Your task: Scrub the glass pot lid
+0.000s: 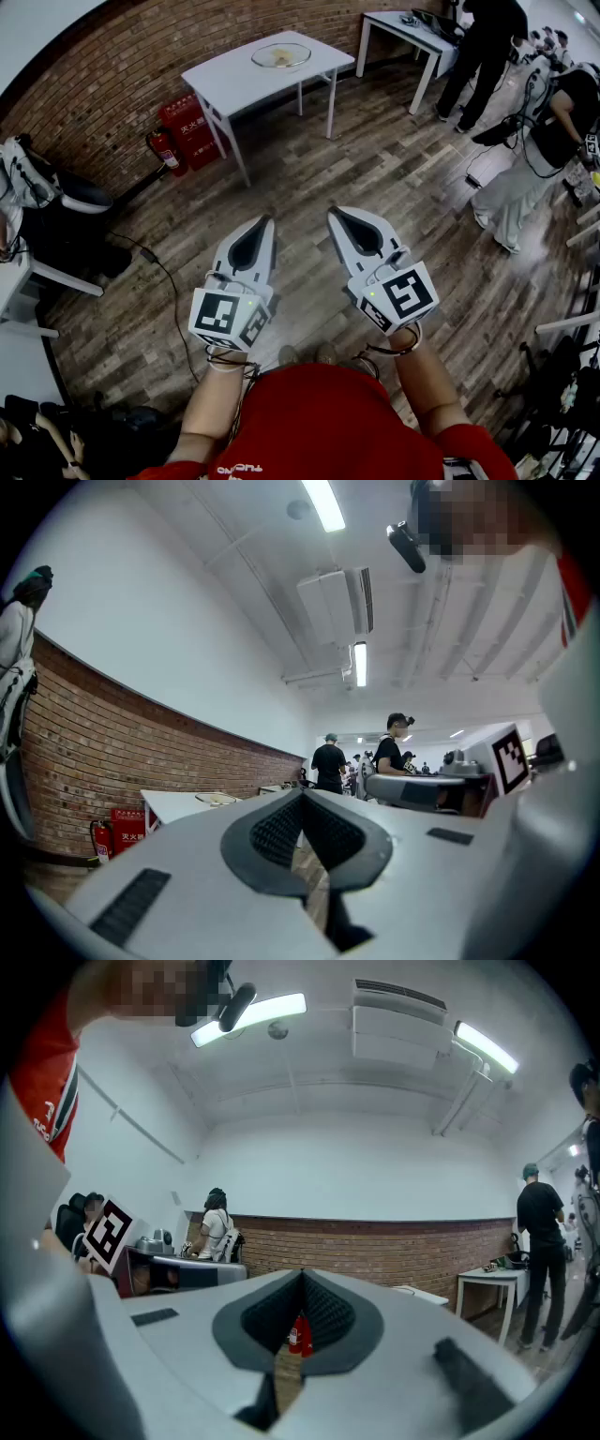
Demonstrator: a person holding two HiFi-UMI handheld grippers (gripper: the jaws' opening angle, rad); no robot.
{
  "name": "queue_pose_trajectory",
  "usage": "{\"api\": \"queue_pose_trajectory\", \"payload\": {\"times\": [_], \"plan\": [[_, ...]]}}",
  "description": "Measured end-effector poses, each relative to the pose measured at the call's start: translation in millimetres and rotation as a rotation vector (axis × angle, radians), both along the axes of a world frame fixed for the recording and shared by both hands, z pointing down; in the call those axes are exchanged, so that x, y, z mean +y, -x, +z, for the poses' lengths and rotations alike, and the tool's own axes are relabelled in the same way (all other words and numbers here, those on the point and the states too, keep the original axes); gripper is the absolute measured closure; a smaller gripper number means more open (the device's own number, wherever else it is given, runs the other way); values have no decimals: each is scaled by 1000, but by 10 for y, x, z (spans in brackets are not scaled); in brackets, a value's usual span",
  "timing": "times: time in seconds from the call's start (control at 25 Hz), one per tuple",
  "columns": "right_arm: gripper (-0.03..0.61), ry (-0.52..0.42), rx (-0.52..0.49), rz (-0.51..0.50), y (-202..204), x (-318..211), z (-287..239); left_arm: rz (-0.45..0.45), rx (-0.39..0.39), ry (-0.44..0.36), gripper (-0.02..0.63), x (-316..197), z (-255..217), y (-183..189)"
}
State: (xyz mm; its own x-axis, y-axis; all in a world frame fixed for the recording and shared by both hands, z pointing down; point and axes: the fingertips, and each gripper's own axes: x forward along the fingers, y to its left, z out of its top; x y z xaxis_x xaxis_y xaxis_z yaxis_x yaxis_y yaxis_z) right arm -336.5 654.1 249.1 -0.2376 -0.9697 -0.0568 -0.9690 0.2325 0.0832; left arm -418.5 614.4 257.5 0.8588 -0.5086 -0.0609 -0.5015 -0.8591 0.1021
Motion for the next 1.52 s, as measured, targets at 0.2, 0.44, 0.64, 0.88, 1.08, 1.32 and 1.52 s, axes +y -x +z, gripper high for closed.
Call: {"api": "queue_pose_trajectory", "payload": {"times": [0.2, 0.44, 0.64, 0.88, 1.08, 1.32, 1.52], "plan": [[549, -3, 2, 0, -29, -8, -3, 1, -1, -2, 597, -2, 6, -35], [549, -3, -9, -3, -94, -21, -4, -3, -5, -1, 597, -23, 18, -90], [549, -10, -34, -4, -208, -12, -15, -12, -2, 6, 597, -55, 6, -162], [549, 4, -32, -10, -486, 45, 65, -42, -3, 4, 597, -75, -3, -366], [549, 13, -23, -17, -752, 33, 127, -64, -1, 0, 597, -95, 15, -553], [549, 9, -16, -14, -911, -66, 110, -68, -12, -3, 597, -188, 28, -677], [549, 10, -21, -3, -1079, -265, 163, -57, -19, 0, 597, -391, 99, -832]]}}
